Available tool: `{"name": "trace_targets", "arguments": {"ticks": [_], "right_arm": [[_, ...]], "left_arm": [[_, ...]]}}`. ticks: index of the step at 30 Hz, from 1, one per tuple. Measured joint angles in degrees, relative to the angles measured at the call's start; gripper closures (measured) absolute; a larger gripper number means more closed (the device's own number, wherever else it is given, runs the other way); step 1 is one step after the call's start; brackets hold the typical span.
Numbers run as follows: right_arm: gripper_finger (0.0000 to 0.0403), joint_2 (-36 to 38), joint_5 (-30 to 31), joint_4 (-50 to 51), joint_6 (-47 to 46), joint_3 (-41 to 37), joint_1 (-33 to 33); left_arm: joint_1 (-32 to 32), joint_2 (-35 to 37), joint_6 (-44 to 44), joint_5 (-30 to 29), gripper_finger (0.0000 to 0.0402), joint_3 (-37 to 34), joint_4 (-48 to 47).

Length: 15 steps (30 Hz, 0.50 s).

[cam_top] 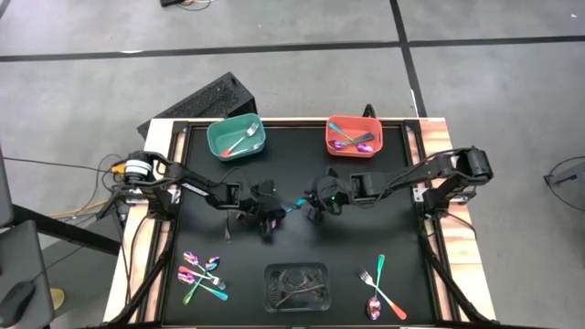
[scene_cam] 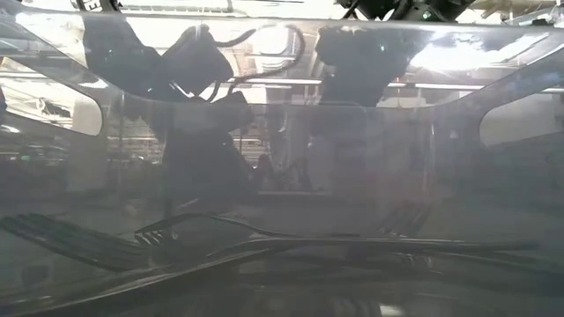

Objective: Sort silverware by color (type)
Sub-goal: Put the blue spoon into the orange bin

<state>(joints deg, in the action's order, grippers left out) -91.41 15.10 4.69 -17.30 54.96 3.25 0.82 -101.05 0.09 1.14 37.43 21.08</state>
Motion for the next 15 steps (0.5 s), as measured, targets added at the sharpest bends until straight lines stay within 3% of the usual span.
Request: {"name": "trace_targets", "arguments": {"ticks": [5,15], "right_arm": [[0.0300,-4.1,-6.3,-3.9,6.1,0.0,1.0],[0.0300,-13.1,-8.7,-8.2,11.3,1.7,1.9]], "left_arm": [[-1.4,-0.1,8.7,1.0,0.0401,1.7,-0.4],[-1.9,-0.2,15.0,-0.4,0.0401,4.4,0.1]]}}
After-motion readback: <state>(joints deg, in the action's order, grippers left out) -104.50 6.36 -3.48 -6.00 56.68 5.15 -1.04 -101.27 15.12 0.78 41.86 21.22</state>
